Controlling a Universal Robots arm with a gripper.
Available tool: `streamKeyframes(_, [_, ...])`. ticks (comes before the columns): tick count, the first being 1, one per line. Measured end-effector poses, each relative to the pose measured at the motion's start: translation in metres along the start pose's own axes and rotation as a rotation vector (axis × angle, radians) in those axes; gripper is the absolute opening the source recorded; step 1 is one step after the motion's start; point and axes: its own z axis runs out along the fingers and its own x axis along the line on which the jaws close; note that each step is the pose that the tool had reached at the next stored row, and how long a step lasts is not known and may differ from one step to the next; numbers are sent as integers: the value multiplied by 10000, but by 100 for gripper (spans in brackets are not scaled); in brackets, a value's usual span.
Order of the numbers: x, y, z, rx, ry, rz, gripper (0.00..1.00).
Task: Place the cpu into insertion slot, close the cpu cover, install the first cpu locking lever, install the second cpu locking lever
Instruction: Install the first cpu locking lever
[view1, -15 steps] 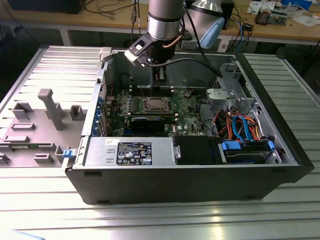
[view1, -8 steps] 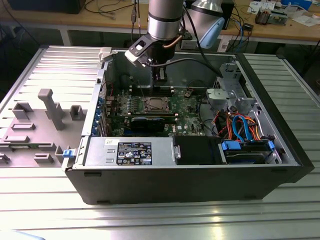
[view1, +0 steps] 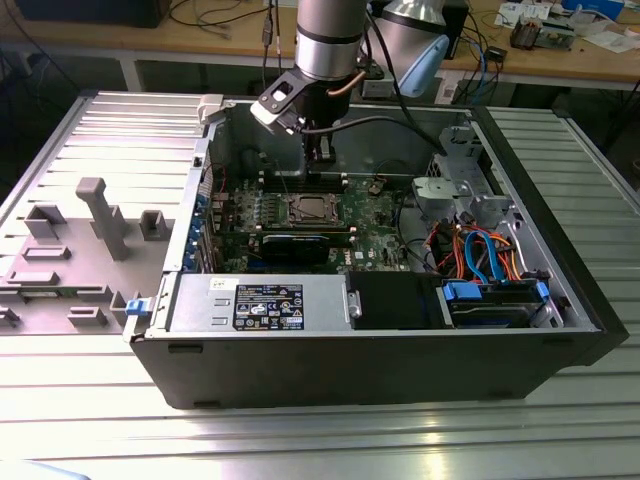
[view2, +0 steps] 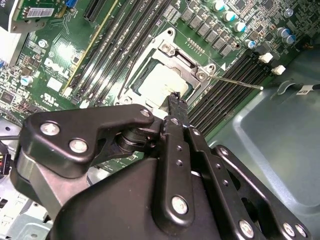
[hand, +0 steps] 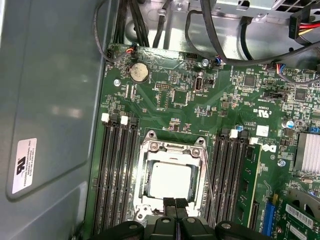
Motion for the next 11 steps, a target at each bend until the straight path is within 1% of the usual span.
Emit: streamKeyframes(11, [0,0,0,-1,-11,-307,11])
